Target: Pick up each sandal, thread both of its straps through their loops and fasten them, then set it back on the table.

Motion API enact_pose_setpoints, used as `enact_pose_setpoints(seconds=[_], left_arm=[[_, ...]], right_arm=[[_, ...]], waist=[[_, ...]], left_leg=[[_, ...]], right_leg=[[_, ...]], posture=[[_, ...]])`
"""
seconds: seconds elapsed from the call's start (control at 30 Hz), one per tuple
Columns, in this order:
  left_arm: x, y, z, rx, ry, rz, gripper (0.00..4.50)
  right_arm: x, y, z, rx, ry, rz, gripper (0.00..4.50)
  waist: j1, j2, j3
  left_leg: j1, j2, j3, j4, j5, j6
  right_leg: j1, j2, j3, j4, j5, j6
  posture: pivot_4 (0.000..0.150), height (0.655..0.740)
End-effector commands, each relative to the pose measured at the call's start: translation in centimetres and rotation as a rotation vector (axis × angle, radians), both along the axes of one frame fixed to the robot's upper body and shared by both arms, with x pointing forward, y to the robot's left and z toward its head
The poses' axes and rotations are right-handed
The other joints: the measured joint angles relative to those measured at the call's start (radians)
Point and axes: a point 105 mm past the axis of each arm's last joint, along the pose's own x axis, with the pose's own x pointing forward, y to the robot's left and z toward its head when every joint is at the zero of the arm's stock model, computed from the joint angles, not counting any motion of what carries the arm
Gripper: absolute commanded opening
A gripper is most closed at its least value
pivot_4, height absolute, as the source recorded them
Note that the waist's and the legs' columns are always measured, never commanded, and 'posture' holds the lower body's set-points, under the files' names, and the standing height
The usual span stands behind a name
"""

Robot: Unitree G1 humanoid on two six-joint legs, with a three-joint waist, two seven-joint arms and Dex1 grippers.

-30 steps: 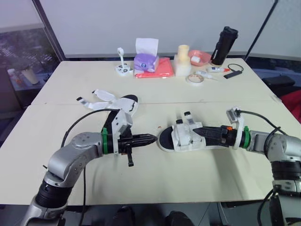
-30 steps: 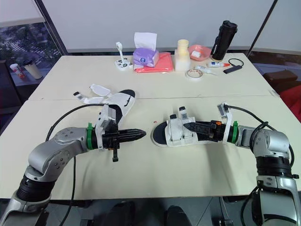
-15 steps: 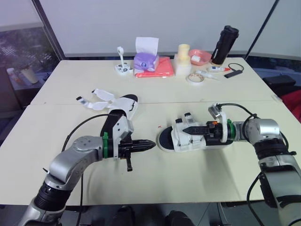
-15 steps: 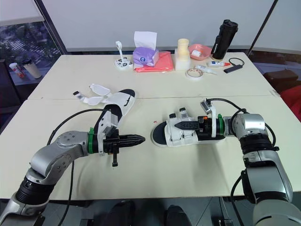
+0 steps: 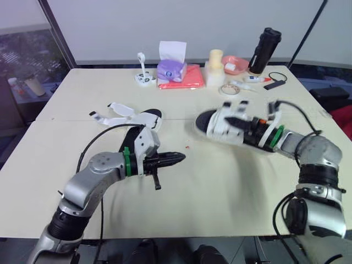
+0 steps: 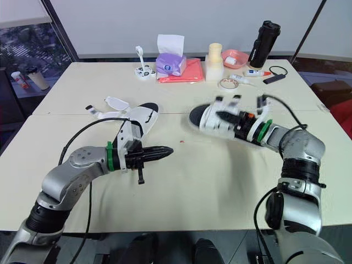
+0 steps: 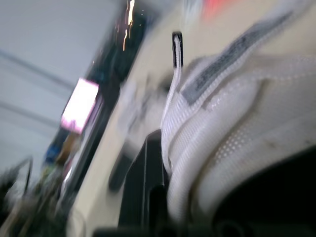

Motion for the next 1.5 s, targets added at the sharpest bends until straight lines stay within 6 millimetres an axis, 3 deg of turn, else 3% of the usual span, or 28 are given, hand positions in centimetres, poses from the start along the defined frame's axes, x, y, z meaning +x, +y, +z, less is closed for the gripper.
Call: enact_pose_setpoints(seconds=[0.03, 0.13, 0.23, 0.57, 0.67, 0.87, 0.9, 1.03, 1.13, 1.27, 1.37, 1.43, 1.5], left_arm=[[1.4, 0.4, 2.3, -0.1, -0.073, 0.08, 0.0], [1.2, -0.1, 1.8, -0.093, -0.07, 0.062, 0.0], [1.3, -0.5, 1.7, -0.104, -0.061, 0.056, 0.0], [1.8, -0.6, 0.8, -0.097, -0.047, 0.047, 0.0], [2.0, -0.5, 0.7, -0.094, -0.049, 0.054, 0.0], [2.4, 0.1, 1.0, -0.095, -0.062, 0.083, 0.0], [2.5, 0.2, 1.0, -0.095, -0.064, 0.089, 0.0], [2.9, 1.1, 1.3, -0.096, -0.071, 0.137, 0.0], [3.6, 2.8, 2.0, -0.096, -0.085, 0.229, 0.0], [3.9, 5.1, 2.5, -0.084, -0.087, 0.344, 0.0], [3.7, 6.5, 2.5, -0.053, -0.085, 0.397, 0.89], [3.7, 7.6, 2.6, -0.012, -0.113, 0.437, 1.87], [4.2, 9.0, 3.1, 0.052, -0.169, 0.5, 2.91]], right_arm=[[0.0, -5.2, 2.1, 0.066, -0.068, -0.506, 0.04], [-1.2, -7.4, 2.3, 0.118, -0.074, -0.784, 0.04], [-2.2, -8.4, 1.6, 0.192, -0.044, -0.939, 0.04], [-1.7, -7.9, -4.3, 0.387, 0.178, -1.073, 0.04], [-1.6, -8.4, -5.4, 0.378, 0.217, -1.084, 1.35], [-2.5, -8.7, -6.2, 0.335, 0.248, -1.092, 4.4], [-2.9, -8.5, -6.2, 0.319, 0.251, -1.082, 4.46], [-4.5, -6.8, -5.6, 0.224, 0.214, -0.968, 4.46], [-7.2, -4.1, -4.8, -0.05, 0.101, -0.736, 4.46], [-11.7, -1.0, -5.1, -0.169, 0.043, -0.324, 4.46], [-15.2, -0.4, -4.8, -0.189, 0.044, -0.061, 4.5], [-16.8, 0.4, -4.1, -0.223, 0.025, 0.077, 4.5], [-17.1, 2.0, -2.9, -0.259, -0.037, 0.19, 4.5]], waist=[[-0.001, 0.0, 0.0], [-0.002, 0.001, 0.0], [-0.005, 0.002, -0.001], [-0.034, 0.004, -0.002], [-0.033, 0.004, -0.002], [-0.029, 0.004, -0.002], [-0.028, 0.004, -0.002], [-0.027, 0.003, -0.002], [-0.026, 0.004, -0.002], [-0.033, 0.004, -0.002], [-0.03, 0.003, -0.002], [-0.032, 0.001, -0.001], [-0.033, 0.0, 0.0]], left_leg=[[0.0, 0.0, 0.0, 0.0, 0.0, 0.0], [0.0, -0.001, 0.002, 0.0, 0.001, -0.002], [-0.005, -0.001, 0.002, 0.0, 0.004, -0.007], [-0.007, -0.001, 0.002, 0.0, 0.008, -0.009], [-0.006, -0.001, 0.002, 0.0, 0.009, -0.009], [-0.006, -0.001, 0.002, 0.0, 0.009, -0.009], [-0.006, -0.001, 0.001, 0.0, 0.009, -0.009], [-0.006, -0.001, 0.0, 0.0, 0.009, -0.008], [-0.006, -0.001, 0.0, 0.0, 0.009, -0.008], [-0.007, -0.001, 0.0, -0.001, 0.009, -0.008], [-0.005, -0.001, 0.0, 0.0, 0.008, -0.008], [-0.001, -0.001, 0.0, -0.001, 0.008, -0.007], [0.004, -0.001, 0.001, -0.001, 0.008, -0.007]], right_leg=[[0.0, 0.0, 0.0, 0.001, 0.0, 0.0], [-0.004, 0.0, 0.002, 0.006, 0.0, 0.0], [-0.011, -0.001, 0.002, 0.01, 0.0, 0.0], [-0.016, 0.001, 0.003, 0.016, 0.0, 0.0], [-0.015, 0.001, 0.002, 0.016, 0.0, 0.0], [-0.015, 0.001, 0.002, 0.017, 0.0, 0.0], [-0.014, 0.001, 0.002, 0.017, 0.0, 0.0], [-0.014, 0.001, 0.002, 0.016, 0.0, 0.0], [-0.014, 0.001, 0.001, 0.016, 0.0, 0.0], [-0.014, 0.001, 0.002, 0.015, 0.0, 0.0], [-0.011, 0.001, 0.002, 0.015, 0.0, 0.0], [-0.006, 0.002, 0.002, 0.013, 0.0, 0.0], [-0.003, 0.002, 0.003, 0.012, 0.0, 0.0]], posture=[[0.15, 0.74], [0.15, 0.74], [0.15, 0.74], [0.15, 0.74], [0.15, 0.74], [0.15, 0.74], [0.15, 0.74], [0.15, 0.74], [0.15, 0.74], [0.15, 0.74], [0.15, 0.74], [0.15, 0.74], [0.15, 0.74]])
